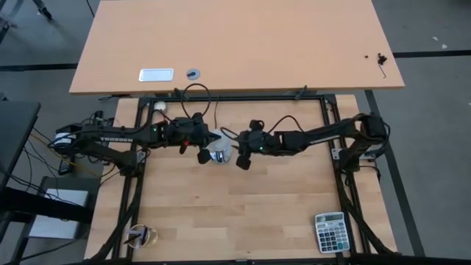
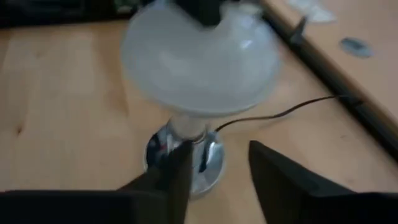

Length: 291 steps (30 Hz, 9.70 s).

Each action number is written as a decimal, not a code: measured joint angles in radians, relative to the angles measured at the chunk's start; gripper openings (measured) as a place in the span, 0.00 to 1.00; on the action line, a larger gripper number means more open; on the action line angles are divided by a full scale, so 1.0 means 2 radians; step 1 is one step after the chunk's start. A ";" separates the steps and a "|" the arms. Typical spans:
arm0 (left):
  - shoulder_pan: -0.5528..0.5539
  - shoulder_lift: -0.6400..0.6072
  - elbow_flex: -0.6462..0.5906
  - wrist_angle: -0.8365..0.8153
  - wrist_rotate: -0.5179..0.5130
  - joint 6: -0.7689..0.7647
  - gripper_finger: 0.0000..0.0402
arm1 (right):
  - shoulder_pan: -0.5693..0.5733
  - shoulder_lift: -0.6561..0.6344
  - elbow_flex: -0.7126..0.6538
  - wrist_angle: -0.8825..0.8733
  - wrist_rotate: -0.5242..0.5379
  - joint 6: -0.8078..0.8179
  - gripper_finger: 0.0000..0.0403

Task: Screw lightbulb
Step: Insert the white light bulb into the silver lamp

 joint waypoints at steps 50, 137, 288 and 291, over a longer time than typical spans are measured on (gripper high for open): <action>-0.010 -0.001 0.001 -0.018 -0.030 0.008 0.00 | -0.038 0.009 0.001 0.057 -0.071 0.013 0.02; -0.012 0.000 0.001 -0.018 -0.047 0.018 0.00 | -0.049 0.005 0.144 -0.155 -0.170 -0.015 0.02; -0.012 -0.001 0.002 -0.034 -0.064 0.028 0.00 | -0.068 0.048 0.169 -0.196 -0.176 -0.006 0.02; -0.012 -0.001 0.002 -0.035 -0.073 0.028 0.00 | -0.057 0.047 0.169 -0.196 -0.211 -0.005 0.02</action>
